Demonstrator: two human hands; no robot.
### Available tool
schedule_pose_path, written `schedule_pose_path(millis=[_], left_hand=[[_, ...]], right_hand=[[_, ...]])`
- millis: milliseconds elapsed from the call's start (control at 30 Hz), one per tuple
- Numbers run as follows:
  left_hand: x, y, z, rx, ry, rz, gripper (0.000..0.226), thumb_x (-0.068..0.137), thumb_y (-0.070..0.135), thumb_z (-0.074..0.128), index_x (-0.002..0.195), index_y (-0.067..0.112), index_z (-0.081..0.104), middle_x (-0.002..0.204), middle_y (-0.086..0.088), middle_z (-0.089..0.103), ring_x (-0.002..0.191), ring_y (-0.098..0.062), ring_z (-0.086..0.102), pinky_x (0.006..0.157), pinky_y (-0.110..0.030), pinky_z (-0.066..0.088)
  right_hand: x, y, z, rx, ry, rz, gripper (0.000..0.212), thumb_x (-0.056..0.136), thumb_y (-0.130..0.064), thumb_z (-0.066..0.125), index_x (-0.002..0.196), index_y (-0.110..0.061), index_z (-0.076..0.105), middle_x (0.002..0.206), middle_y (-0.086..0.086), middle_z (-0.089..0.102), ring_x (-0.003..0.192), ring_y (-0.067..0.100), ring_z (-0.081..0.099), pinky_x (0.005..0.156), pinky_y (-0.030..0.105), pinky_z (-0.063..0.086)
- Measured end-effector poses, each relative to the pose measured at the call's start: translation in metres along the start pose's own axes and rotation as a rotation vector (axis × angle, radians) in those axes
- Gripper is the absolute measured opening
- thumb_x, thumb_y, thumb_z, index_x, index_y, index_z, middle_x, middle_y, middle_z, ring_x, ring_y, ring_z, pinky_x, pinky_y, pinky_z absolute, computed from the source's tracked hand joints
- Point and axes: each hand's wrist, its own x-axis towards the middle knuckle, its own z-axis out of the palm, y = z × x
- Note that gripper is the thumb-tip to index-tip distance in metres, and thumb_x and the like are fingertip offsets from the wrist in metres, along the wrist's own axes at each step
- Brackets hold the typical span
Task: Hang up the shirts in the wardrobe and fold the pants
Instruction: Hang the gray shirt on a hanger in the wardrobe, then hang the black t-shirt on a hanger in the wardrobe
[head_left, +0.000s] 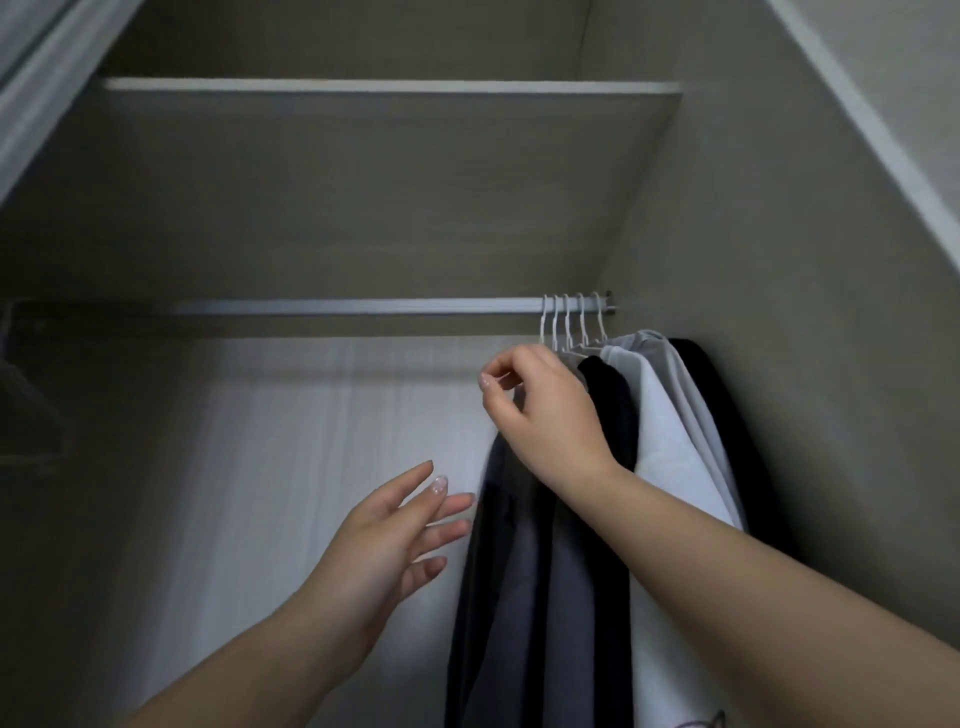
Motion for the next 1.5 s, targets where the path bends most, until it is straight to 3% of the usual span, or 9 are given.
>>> schedule_pose_path(millis=[167, 267, 367, 567, 800, 900, 1067, 1267, 1500], left_hand=[[-0.055, -0.004, -0.055, 0.072, 0.075, -0.092, 0.039, 0.089, 0.036, 0.060, 0.126, 0.038, 0.049, 0.100, 0.010, 0.074, 0.088, -0.006, 0.071, 0.071, -0.028, 0.047], [-0.106, -0.008, -0.097, 0.113, 0.195, -0.154, 0.037, 0.089, 0.032, 0.062, 0.124, 0.035, 0.052, 0.100, 0.007, 0.074, 0.086, -0.007, 0.071, 0.070, -0.027, 0.047], [-0.162, -0.002, -0.132, 0.205, 0.267, -0.220, 0.030, 0.088, 0.030, 0.061, 0.118, 0.031, 0.057, 0.099, 0.006, 0.075, 0.086, -0.007, 0.071, 0.070, -0.025, 0.048], [-0.262, 0.029, -0.183, 0.408, 0.433, -0.343, 0.021, 0.092, 0.026, 0.056, 0.113, 0.023, 0.061, 0.103, 0.005, 0.074, 0.093, -0.008, 0.069, 0.074, -0.019, 0.054], [-0.392, 0.053, -0.205, 0.610, 0.756, -0.481, 0.020, 0.090, 0.025, 0.062, 0.110, 0.026, 0.063, 0.105, 0.007, 0.073, 0.099, -0.009, 0.068, 0.081, -0.024, 0.051], [-0.450, 0.061, -0.195, 0.669, 0.967, -0.503, 0.021, 0.087, 0.030, 0.063, 0.108, 0.027, 0.064, 0.103, 0.009, 0.073, 0.097, -0.007, 0.068, 0.082, -0.023, 0.052], [-0.545, 0.068, -0.152, 0.731, 1.336, -0.531, 0.023, 0.088, 0.030, 0.062, 0.110, 0.026, 0.064, 0.103, 0.008, 0.073, 0.096, -0.006, 0.069, 0.081, -0.025, 0.052], [-0.646, 0.075, -0.070, 0.727, 1.830, -0.448, 0.016, 0.093, 0.021, 0.058, 0.107, 0.026, 0.065, 0.101, 0.008, 0.074, 0.095, -0.007, 0.069, 0.079, -0.025, 0.050], [-0.732, 0.096, 0.047, 0.728, 2.187, -0.278, 0.017, 0.092, 0.021, 0.059, 0.108, 0.022, 0.065, 0.103, 0.004, 0.074, 0.089, -0.004, 0.069, 0.072, -0.019, 0.053]], right_hand=[[-0.051, -0.044, 0.022, 0.260, -0.176, 0.195, 0.016, 0.085, -0.043, 0.060, 0.078, -0.029, 0.059, 0.089, -0.013, 0.062, 0.078, -0.003, 0.056, 0.070, 0.014, 0.044], [-0.091, -0.073, 0.048, 0.486, -0.301, 0.339, 0.013, 0.082, -0.042, 0.063, 0.080, -0.029, 0.062, 0.084, -0.015, 0.064, 0.080, 0.005, 0.060, 0.080, 0.039, 0.054], [-0.135, -0.113, 0.079, 0.746, -0.451, 0.394, 0.012, 0.081, -0.046, 0.063, 0.084, -0.035, 0.064, 0.089, -0.022, 0.067, 0.090, 0.010, 0.064, 0.086, 0.046, 0.054], [-0.219, -0.205, 0.129, 1.210, -0.714, 0.475, 0.041, 0.061, -0.056, 0.058, 0.096, -0.035, 0.062, 0.100, -0.010, 0.068, 0.097, 0.003, 0.065, 0.077, 0.025, 0.056], [-0.292, -0.310, 0.156, 1.627, -1.007, 0.443, 0.031, 0.069, -0.048, 0.067, 0.098, -0.036, 0.064, 0.103, -0.009, 0.068, 0.099, 0.003, 0.064, 0.083, 0.027, 0.056], [-0.322, -0.356, 0.155, 1.736, -1.127, 0.378, 0.018, 0.079, -0.041, 0.065, 0.097, -0.045, 0.065, 0.105, -0.013, 0.067, 0.103, 0.006, 0.064, 0.087, 0.033, 0.054], [-0.379, -0.431, 0.130, 1.909, -1.391, 0.246, 0.019, 0.091, -0.025, 0.059, 0.108, -0.034, 0.061, 0.111, -0.008, 0.065, 0.105, 0.007, 0.063, 0.094, 0.042, 0.051], [-0.428, -0.506, 0.061, 2.113, -1.700, 0.118, 0.019, 0.093, -0.017, 0.056, 0.105, -0.031, 0.062, 0.109, -0.005, 0.065, 0.101, 0.006, 0.064, 0.089, 0.033, 0.055], [-0.460, -0.567, -0.047, 2.219, -1.967, -0.068, 0.019, 0.094, -0.018, 0.056, 0.105, -0.031, 0.063, 0.107, -0.006, 0.065, 0.101, 0.005, 0.063, 0.082, 0.028, 0.056]])
